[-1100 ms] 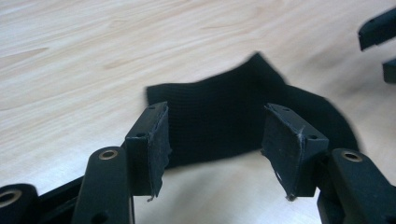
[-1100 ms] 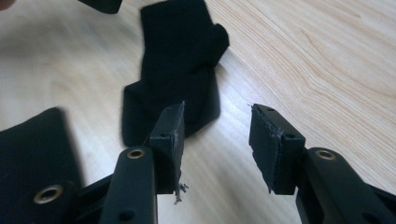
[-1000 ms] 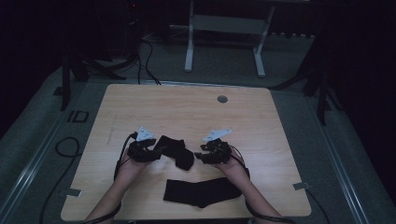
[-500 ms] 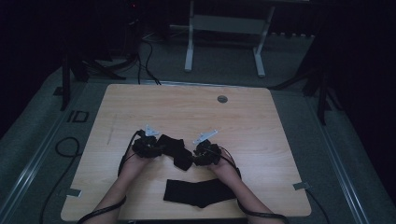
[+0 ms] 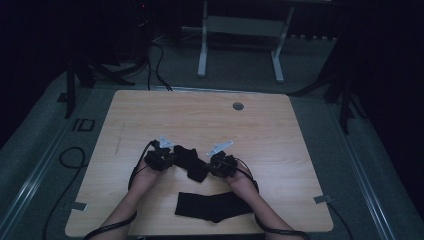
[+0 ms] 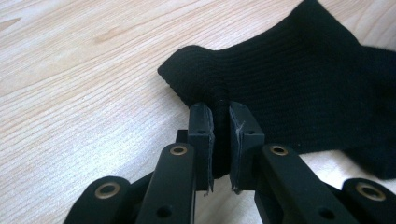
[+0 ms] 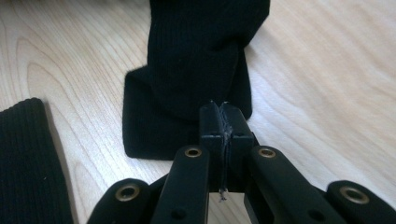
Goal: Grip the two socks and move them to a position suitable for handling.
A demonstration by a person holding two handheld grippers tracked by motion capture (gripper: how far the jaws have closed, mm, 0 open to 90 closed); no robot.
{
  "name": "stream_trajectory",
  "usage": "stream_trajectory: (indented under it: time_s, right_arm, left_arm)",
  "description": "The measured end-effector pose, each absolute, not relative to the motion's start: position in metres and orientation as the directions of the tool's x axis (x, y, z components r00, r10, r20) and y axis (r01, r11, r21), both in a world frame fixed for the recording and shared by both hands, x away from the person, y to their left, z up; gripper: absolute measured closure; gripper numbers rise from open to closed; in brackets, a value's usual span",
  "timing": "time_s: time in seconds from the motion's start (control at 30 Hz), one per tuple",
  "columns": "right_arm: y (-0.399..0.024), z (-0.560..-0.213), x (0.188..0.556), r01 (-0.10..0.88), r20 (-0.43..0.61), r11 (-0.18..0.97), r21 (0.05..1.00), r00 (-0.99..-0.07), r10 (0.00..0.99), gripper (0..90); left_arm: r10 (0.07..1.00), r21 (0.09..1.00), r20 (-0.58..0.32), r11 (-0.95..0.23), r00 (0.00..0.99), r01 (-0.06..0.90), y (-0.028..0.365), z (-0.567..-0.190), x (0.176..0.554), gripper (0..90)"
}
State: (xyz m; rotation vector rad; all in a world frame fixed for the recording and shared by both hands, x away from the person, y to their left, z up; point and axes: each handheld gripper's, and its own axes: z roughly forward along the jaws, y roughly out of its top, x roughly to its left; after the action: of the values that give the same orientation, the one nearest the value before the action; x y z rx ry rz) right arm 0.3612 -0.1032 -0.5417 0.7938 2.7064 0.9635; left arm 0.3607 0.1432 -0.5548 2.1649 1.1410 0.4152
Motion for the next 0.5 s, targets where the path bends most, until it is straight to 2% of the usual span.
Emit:
stream_trajectory:
  time_s: [0.13, 0.17, 0.27, 0.37, 0.43, 0.5]
  right_arm:
    - [-0.11, -0.536, 0.36, 0.429, 0.024, 0.632, 0.646, -0.839, 0.544, 89.4]
    - [-0.112, -0.535, 0.361, 0.444, 0.067, 0.614, 0.652, -0.841, 0.537, 89.4]
    - [-0.114, -0.536, 0.36, 0.444, 0.072, 0.61, 0.657, -0.842, 0.535, 88.7]
    - [-0.116, -0.538, 0.362, 0.452, 0.098, 0.591, 0.668, -0.841, 0.532, 85.4]
    - [-0.116, -0.542, 0.365, 0.476, 0.111, 0.582, 0.659, -0.827, 0.552, 73.6]
    - [-0.114, -0.545, 0.366, 0.472, 0.092, 0.605, 0.642, -0.83, 0.55, 76.4]
  left_arm:
    - [0.817, 0.687, -0.007, -0.415, 0.577, 0.597, 0.143, -0.547, 0.357, 82.1]
    - [0.823, 0.69, 0.015, -0.42, 0.569, 0.589, 0.142, -0.546, 0.356, 82.1]
    - [0.82, 0.691, -0.003, -0.412, 0.573, 0.594, 0.144, -0.543, 0.356, 82.2]
    - [0.818, 0.683, -0.007, -0.416, 0.576, 0.6, 0.146, -0.544, 0.356, 82.2]
    - [0.826, 0.675, -0.001, -0.416, 0.564, 0.61, 0.151, -0.546, 0.356, 82.1]
    - [0.828, 0.673, -0.01, -0.41, 0.561, 0.616, 0.154, -0.548, 0.356, 82.1]
